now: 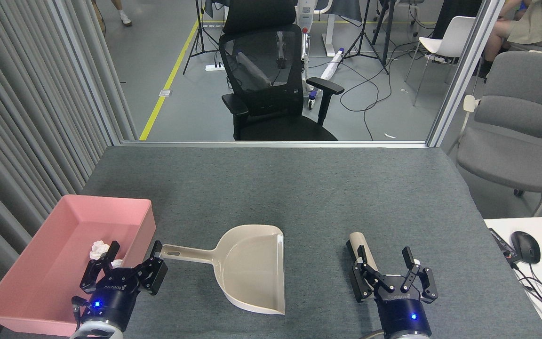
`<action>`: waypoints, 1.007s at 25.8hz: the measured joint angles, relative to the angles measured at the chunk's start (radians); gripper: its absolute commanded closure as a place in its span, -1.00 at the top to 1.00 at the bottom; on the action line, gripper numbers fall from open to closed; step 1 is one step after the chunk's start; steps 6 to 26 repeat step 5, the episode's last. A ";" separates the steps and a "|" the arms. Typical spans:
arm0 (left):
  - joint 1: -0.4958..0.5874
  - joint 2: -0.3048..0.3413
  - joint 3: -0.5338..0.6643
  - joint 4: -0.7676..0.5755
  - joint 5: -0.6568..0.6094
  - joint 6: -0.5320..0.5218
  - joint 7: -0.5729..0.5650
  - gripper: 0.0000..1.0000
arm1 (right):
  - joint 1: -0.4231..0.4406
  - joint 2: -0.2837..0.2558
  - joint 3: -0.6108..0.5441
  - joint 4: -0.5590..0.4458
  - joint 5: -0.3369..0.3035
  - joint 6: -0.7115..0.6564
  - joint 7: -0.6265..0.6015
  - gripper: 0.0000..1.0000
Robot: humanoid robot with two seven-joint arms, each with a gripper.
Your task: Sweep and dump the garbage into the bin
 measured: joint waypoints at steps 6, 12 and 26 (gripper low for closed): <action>-0.003 0.001 0.000 0.004 -0.005 0.000 0.000 0.98 | -0.001 0.005 0.000 0.000 0.001 0.002 0.007 0.99; -0.003 0.001 0.000 0.004 -0.005 0.000 0.000 0.98 | -0.001 0.005 0.000 0.000 0.001 0.002 0.007 0.99; -0.003 0.001 0.000 0.004 -0.005 0.000 0.000 0.98 | -0.001 0.005 0.000 0.000 0.001 0.002 0.007 0.99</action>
